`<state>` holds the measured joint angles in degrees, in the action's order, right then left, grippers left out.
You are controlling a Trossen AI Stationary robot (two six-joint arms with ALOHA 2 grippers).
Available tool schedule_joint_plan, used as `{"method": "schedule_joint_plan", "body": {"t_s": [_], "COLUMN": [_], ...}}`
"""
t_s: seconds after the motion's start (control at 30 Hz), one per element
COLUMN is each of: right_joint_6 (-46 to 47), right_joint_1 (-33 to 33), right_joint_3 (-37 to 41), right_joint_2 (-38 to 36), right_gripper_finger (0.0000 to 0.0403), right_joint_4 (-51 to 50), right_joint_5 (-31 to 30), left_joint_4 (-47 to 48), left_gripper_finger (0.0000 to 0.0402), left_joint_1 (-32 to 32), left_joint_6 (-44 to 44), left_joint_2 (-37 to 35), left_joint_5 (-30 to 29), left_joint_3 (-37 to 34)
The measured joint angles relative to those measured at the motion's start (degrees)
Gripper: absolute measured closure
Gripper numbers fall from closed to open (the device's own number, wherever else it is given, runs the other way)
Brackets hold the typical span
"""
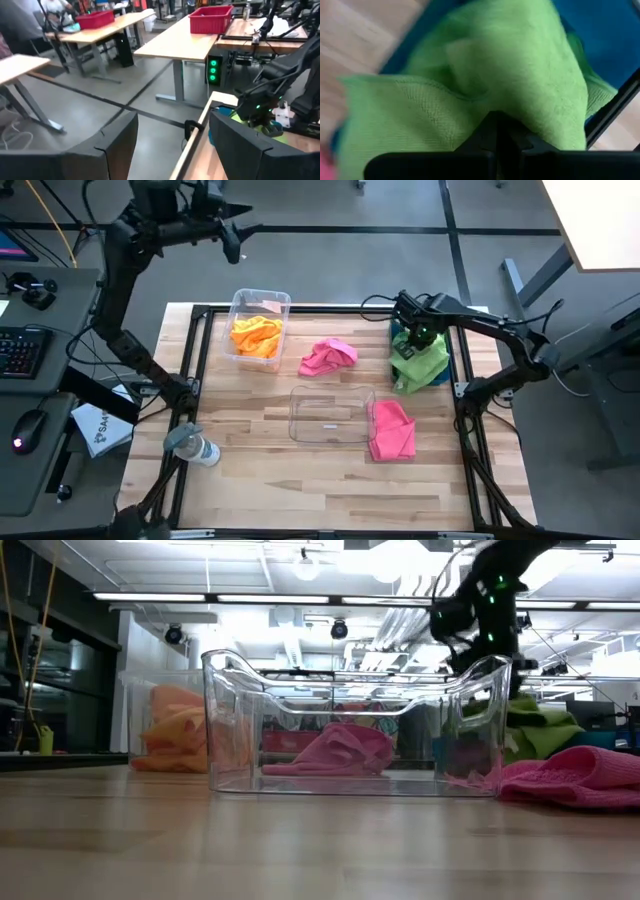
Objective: Sort microfiber towel by color & place in baskets
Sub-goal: Put the green microfiber cloth into the blue bin
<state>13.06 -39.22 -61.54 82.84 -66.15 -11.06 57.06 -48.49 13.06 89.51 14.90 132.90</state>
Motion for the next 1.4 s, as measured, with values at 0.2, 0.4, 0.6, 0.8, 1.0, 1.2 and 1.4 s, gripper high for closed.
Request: {"method": "schedule_joint_plan", "body": {"t_s": [0.2, 0.4, 0.6, 0.8, 1.0, 1.2, 1.4], "right_joint_6": [5.36, 14.63, 24.57, 20.99, 15.2, 6.48, 1.21], "right_joint_1": [-4.52, -7.24, -10.95, -11.39, -11.04, -11.57, -9.22], "right_joint_3": [8.51, 14.14, 21.41, 20.67, 12.07, 1.2, -8.42], "right_joint_2": [0.1, 0.1, 0.08, -0.41, -5.0, -6.72, -7.65], "right_gripper_finger": [0.0403, 0.0403, 0.0403, 0.0403, 0.0402, 0.0348, 0.0228], "right_joint_4": [7.16, 24.88, 37.74, 36.48, 31.46, 22.25, 2.31], "right_joint_5": [-3.63, -2.63, -1.63, 2.46, -0.77, -0.86, 13.03], "left_joint_4": [0.04, -0.13, -0.92, -0.9, -0.88, -0.86, -0.43], "left_gripper_finger": [0.0168, 0.0168, 0.0168, 0.0168, 0.0168, 0.0168, 0.0168], "left_joint_1": [-2.02, -2.92, -2.79, -2.77, -2.75, -2.75, -2.75], "left_joint_6": [1.16, -1.83, -6.6, -8.99, -10.9, -9.37, -7.14], "left_joint_2": [-1.46, -1.36, -1.3, -1.33, -1.36, -1.37, -1.37], "left_joint_5": [-0.26, -0.67, -0.97, -2.36, -3.69, -3.71, -3.72], "left_joint_3": [0.0, 0.0, 0.0, 0.0, 0.0, 0.0, 0.0]}}
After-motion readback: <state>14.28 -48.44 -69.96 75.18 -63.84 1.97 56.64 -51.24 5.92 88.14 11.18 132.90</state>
